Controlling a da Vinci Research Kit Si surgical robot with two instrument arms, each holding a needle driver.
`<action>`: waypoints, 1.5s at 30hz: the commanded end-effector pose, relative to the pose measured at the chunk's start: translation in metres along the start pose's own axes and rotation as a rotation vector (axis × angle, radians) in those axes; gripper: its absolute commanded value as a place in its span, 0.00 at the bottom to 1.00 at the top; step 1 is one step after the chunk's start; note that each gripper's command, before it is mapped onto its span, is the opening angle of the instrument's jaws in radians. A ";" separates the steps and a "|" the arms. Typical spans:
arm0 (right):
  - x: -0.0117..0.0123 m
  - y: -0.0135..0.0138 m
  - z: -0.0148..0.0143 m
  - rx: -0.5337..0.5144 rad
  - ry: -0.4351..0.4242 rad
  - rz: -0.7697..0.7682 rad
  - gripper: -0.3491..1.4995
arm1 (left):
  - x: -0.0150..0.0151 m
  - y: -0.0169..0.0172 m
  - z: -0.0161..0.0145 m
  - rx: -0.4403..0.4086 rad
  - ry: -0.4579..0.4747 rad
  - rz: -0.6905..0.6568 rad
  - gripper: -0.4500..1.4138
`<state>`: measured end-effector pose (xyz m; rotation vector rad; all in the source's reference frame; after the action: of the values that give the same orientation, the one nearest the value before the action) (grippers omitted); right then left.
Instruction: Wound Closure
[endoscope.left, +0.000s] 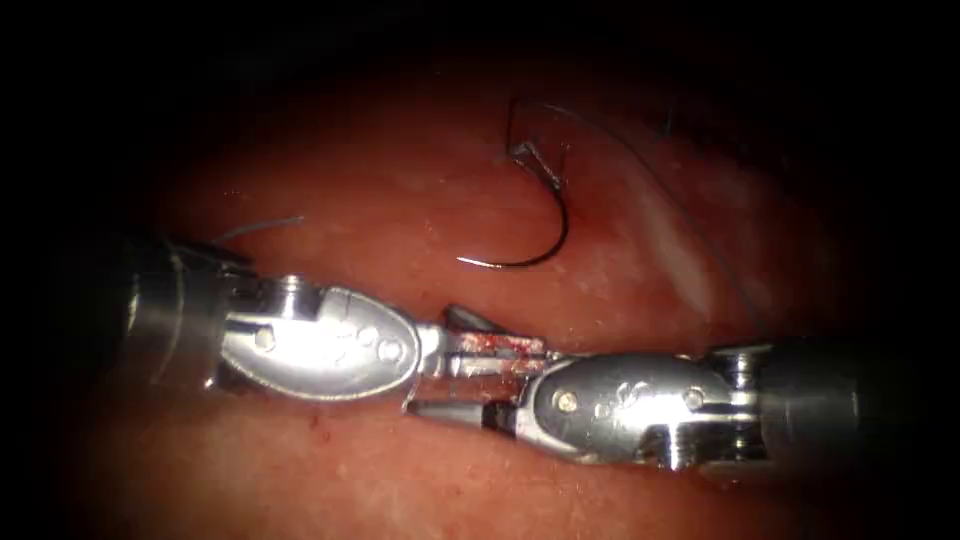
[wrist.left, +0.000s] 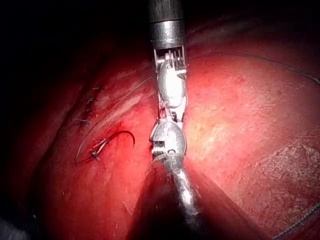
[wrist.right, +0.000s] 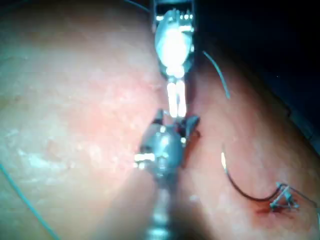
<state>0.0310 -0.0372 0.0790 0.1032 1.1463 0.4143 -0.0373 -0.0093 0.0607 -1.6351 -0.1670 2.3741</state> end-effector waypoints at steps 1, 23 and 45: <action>-0.0001 -0.0003 0.0006 0.001 0.003 -0.002 0.78 | -0.0004 -0.0001 0.0007 0.000 0.002 0.002 0.00; 0.0011 0.0008 -0.0043 0.012 0.056 0.012 0.93 | 0.0000 -0.0024 -0.0031 0.014 0.013 -0.015 0.00; 0.0016 0.0007 -0.0090 -0.009 0.085 0.019 0.91 | -0.0124 -0.0174 -0.0066 0.196 -0.051 -0.083 0.00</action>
<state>0.0226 -0.0370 0.0736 0.0894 1.2253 0.4452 -0.0241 0.0034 0.0737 -1.4479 -0.0196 2.2846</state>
